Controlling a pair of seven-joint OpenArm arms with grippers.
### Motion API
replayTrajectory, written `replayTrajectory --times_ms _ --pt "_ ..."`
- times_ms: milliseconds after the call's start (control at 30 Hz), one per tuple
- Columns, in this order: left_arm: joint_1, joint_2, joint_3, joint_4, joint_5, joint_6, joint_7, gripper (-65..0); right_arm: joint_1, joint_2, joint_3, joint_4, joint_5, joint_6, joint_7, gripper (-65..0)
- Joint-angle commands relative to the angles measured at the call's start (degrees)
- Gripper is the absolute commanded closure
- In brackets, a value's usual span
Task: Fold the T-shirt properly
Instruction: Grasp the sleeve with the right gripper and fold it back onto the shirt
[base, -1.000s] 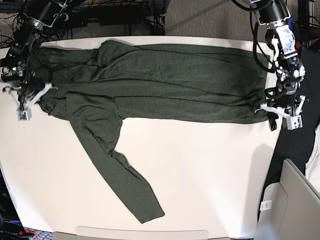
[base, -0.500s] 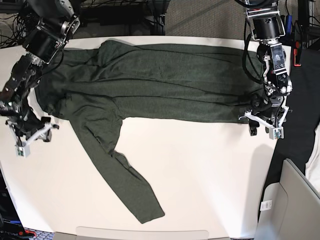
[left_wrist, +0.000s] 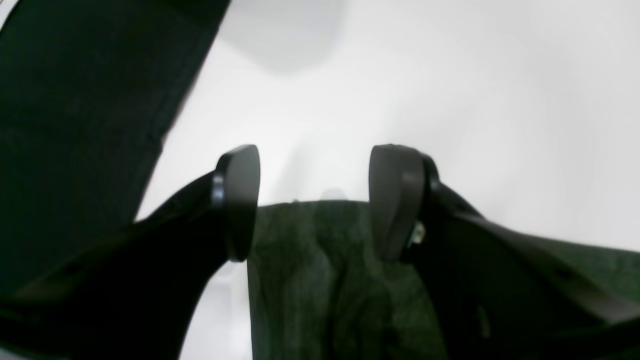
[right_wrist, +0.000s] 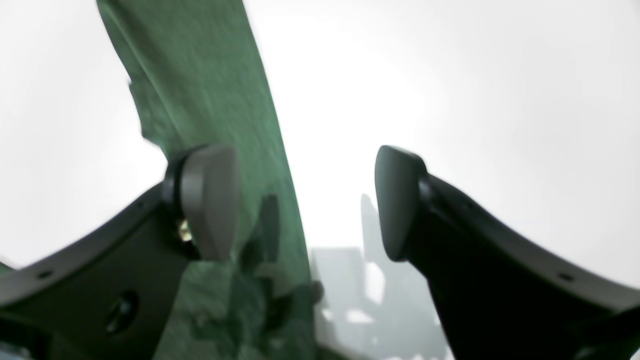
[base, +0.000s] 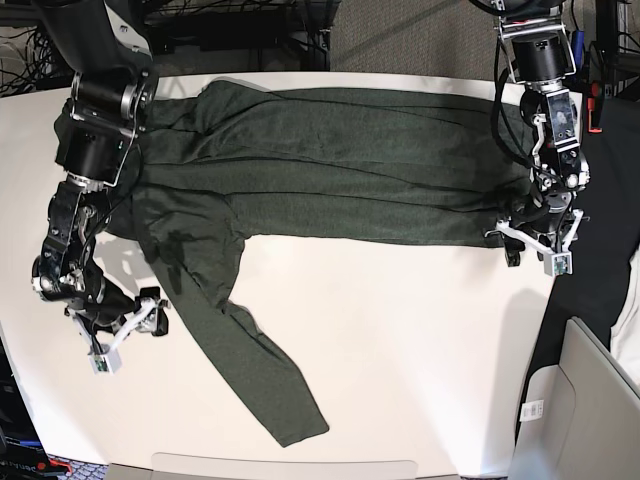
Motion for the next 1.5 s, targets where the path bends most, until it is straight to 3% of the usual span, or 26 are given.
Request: replayTrajectory --times_ms 0,100,533,900,1267,1467 --pt "-1.2 -0.9 -0.3 0.4 -0.2 0.1 -1.5 -34.1 2.4 -0.2 -0.1 -0.4 0.8 0.2 1.7 -42.8" --pt "-1.2 -2.2 -0.4 -0.6 -0.2 0.1 -1.5 -34.1 3.6 -0.7 -0.1 -2.8 0.8 0.2 1.8 -42.8" --pt "-0.7 -2.0 0.0 -2.7 -0.2 0.1 -1.2 -34.1 3.7 -4.3 -0.3 -4.8 -0.4 0.2 4.4 -42.9" --pt "-0.7 -1.9 0.2 -4.8 -0.3 -0.1 -1.1 -33.4 4.2 -4.6 0.0 -4.7 -0.4 0.2 4.5 -42.9" --pt "-0.7 -1.9 2.7 -4.8 -0.3 -0.1 -1.1 -9.3 4.2 -4.5 0.1 -4.7 -0.4 0.2 4.7 -42.9" --pt "-0.7 -1.9 2.5 -4.4 -0.4 -0.1 -1.1 -2.0 5.0 -4.4 0.0 -4.8 -0.5 0.1 4.7 -42.9"
